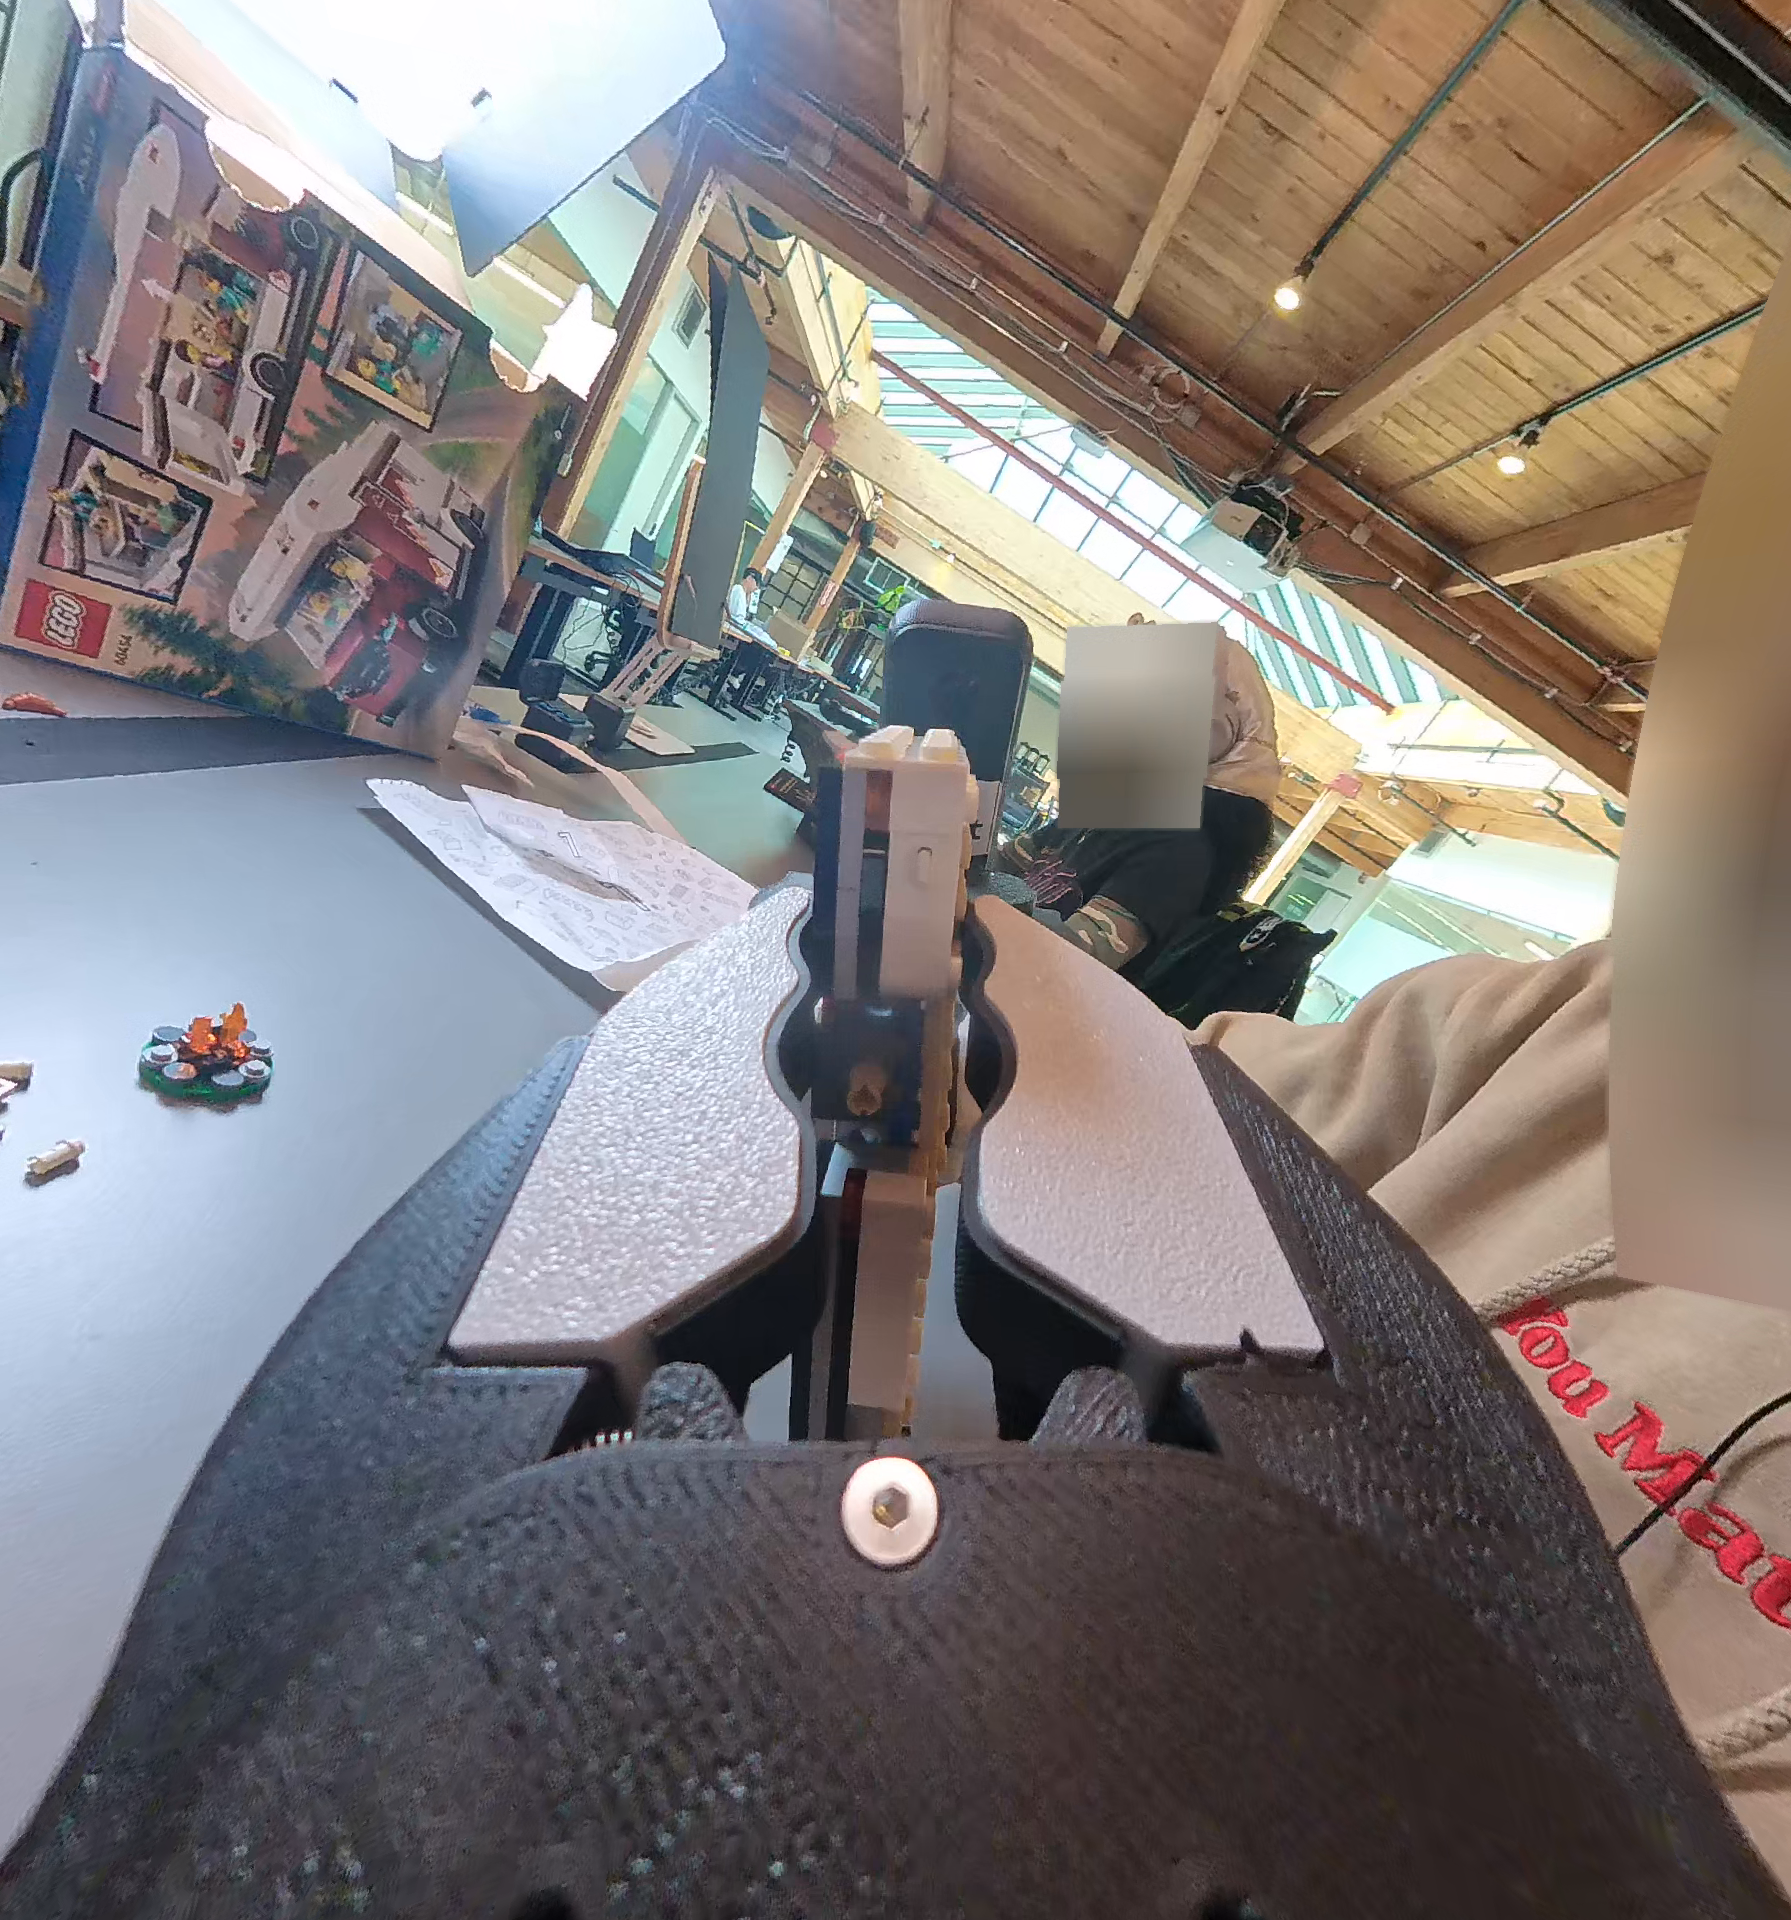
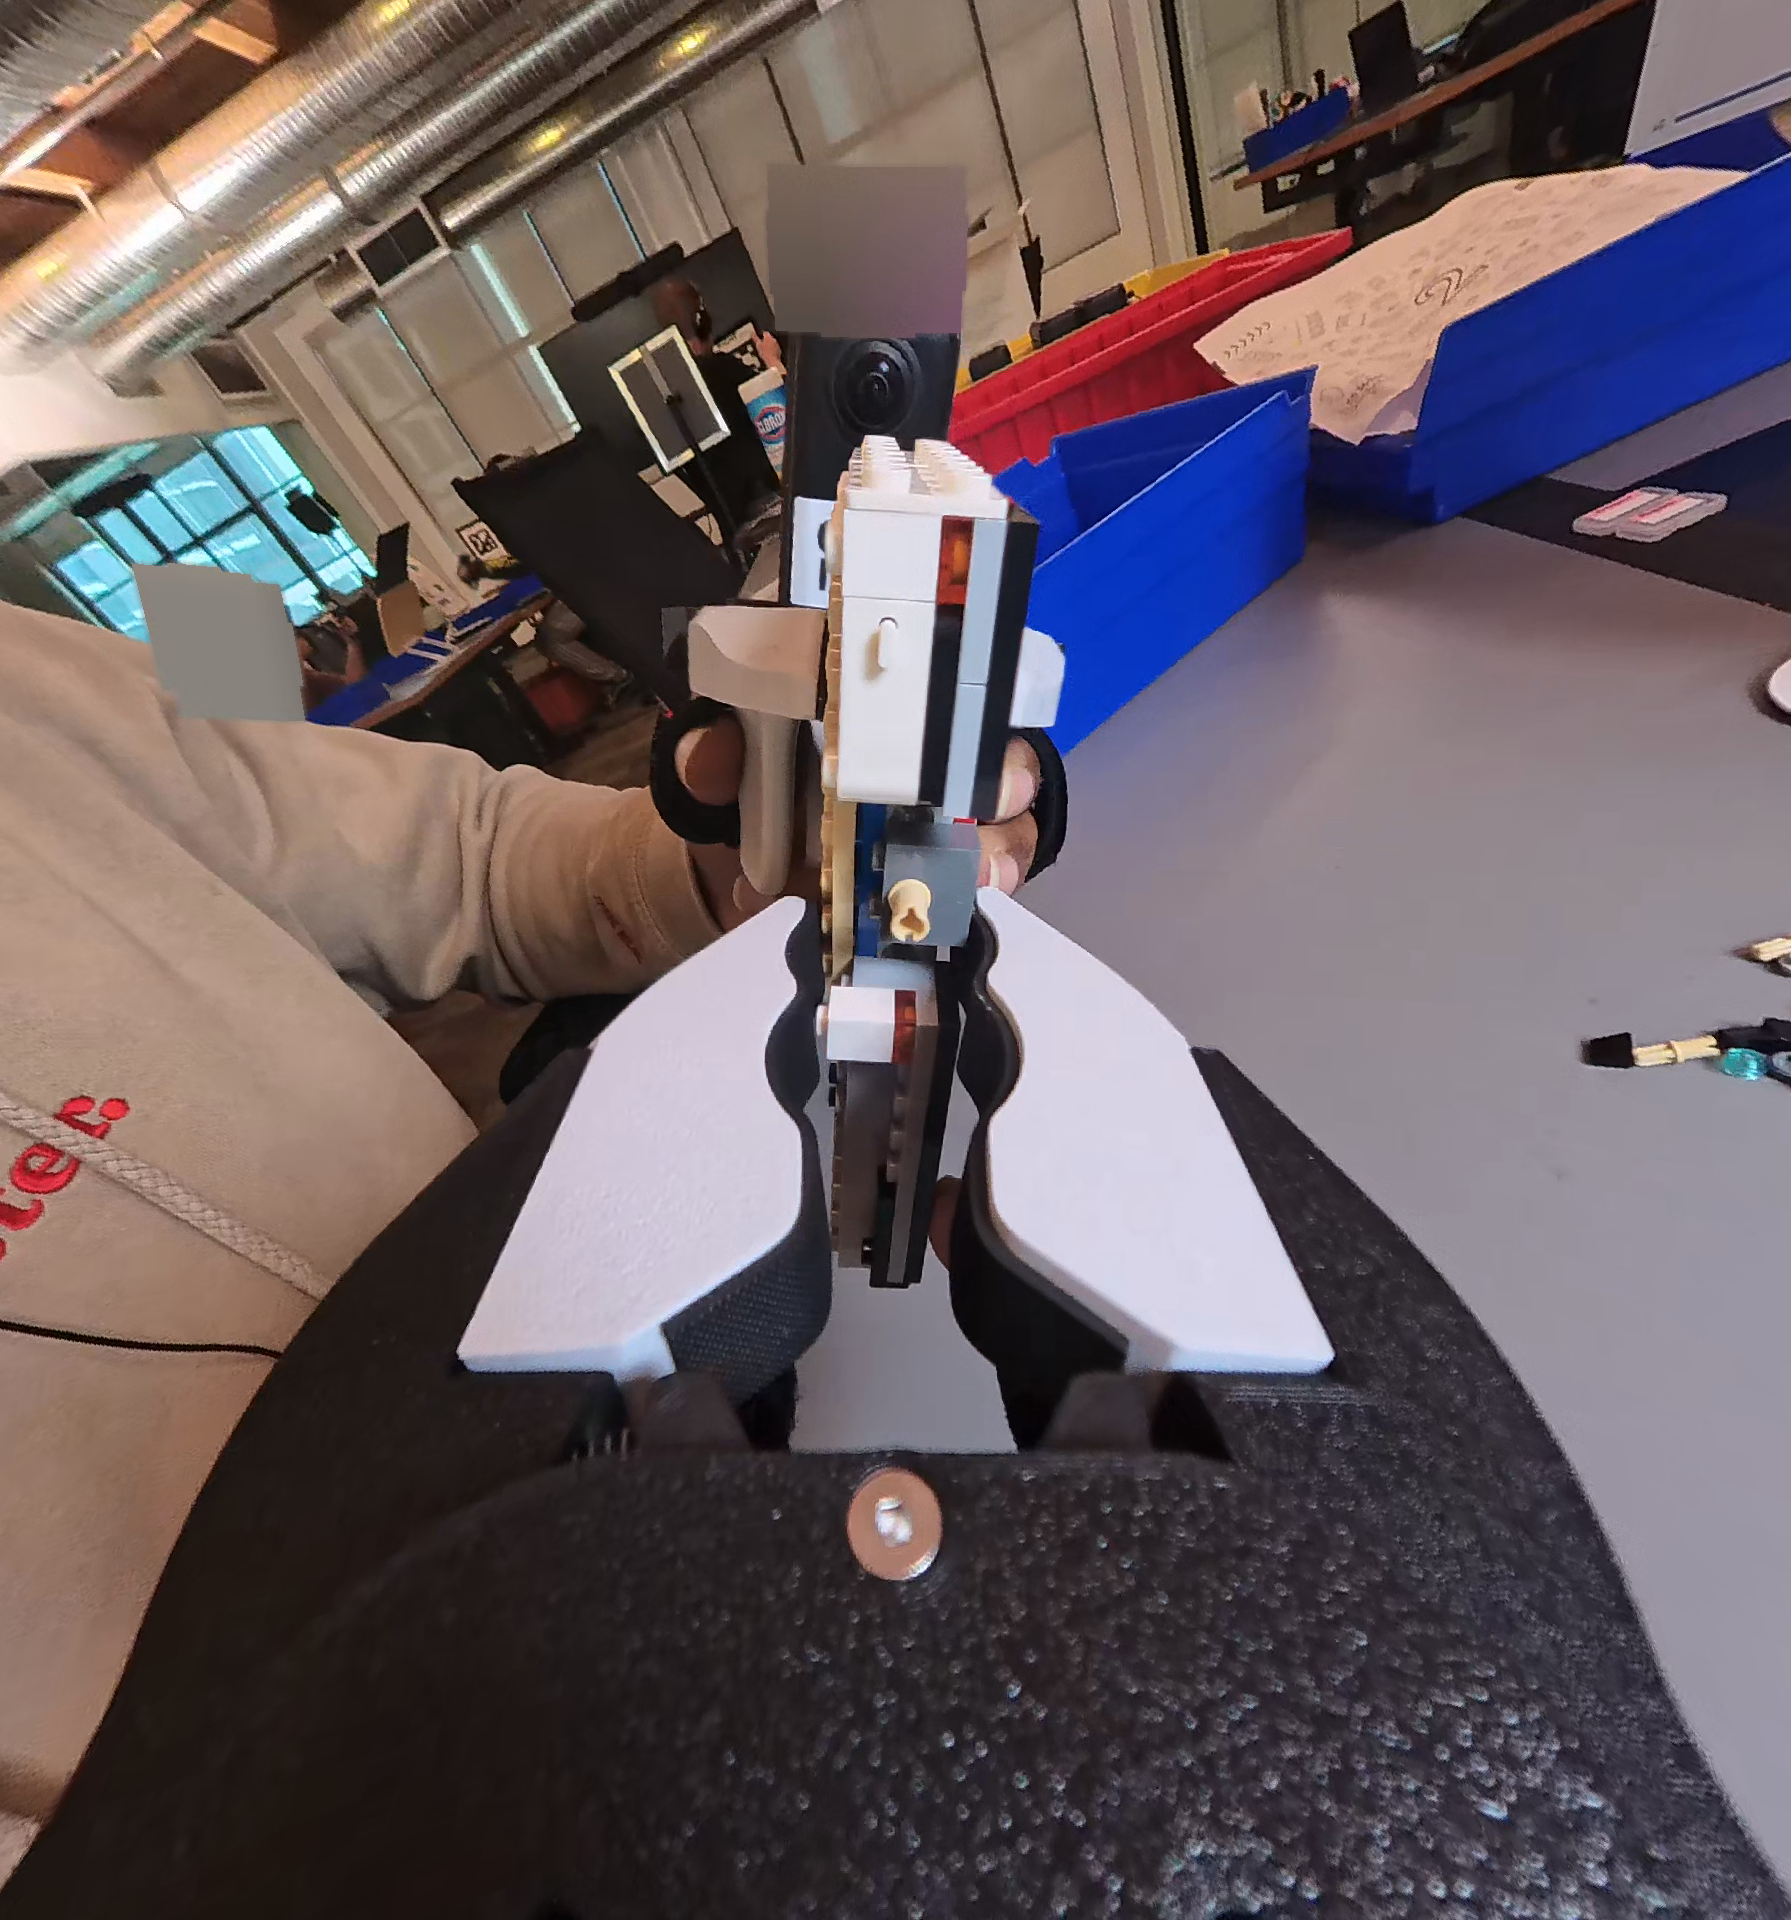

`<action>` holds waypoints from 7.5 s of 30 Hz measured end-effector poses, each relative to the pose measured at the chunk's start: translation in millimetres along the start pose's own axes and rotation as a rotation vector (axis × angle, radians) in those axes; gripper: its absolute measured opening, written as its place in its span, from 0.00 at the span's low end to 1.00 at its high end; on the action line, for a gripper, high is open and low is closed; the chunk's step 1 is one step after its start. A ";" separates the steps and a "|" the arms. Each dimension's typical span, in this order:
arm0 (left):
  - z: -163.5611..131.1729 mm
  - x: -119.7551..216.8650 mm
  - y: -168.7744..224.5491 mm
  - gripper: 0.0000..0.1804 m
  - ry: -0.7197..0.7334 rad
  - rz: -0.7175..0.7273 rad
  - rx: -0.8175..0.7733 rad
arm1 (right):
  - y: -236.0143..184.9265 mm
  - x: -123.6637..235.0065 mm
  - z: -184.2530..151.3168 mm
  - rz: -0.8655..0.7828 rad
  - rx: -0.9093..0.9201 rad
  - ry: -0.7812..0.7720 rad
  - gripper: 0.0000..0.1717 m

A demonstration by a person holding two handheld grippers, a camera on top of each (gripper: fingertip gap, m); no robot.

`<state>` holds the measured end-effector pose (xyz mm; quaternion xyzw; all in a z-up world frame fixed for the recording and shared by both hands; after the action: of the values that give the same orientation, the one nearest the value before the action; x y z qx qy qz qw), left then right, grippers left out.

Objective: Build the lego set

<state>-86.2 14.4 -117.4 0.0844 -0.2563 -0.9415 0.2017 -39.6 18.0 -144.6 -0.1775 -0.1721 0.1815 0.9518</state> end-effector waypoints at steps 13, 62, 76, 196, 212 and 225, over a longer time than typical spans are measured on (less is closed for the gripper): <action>-29.2 -2.8 -5.6 0.18 -0.318 0.073 -0.056 | 8.8 10.9 -1.3 0.092 -0.143 0.025 0.14; -26.7 -10.5 20.8 0.13 -0.351 0.204 -0.347 | -9.8 30.3 -6.6 0.066 0.263 0.237 0.14; -29.4 -8.2 20.6 0.13 -0.361 0.214 -0.401 | -10.2 28.1 -8.1 0.031 0.284 0.188 0.14; -144.5 26.5 -32.6 0.36 -1.001 0.441 -0.511 | -3.6 40.7 -103.8 -0.438 0.336 -0.674 0.15; -147.0 22.8 -30.0 0.36 -0.985 0.449 -0.521 | 7.1 -7.5 -103.3 -0.303 0.388 -0.933 0.00; -147.8 22.7 -29.5 0.36 -0.969 0.442 -0.527 | 5.3 -11.7 -104.9 -0.255 0.278 -1.128 0.00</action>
<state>-77.9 -38.2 -260.2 -0.4635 -0.0882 -0.8403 0.2671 -10.2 -11.0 -241.9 0.0949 -0.6458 0.1528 0.7420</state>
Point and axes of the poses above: each gripper's, where its closed fingertips meet, x back along the fingers, z out of its top, y = z × x across the jaws, the point moved 3 cm from there along x, back along the fingers, and after that the axes turned 12 degrees about -y, right-handed, at the moved point
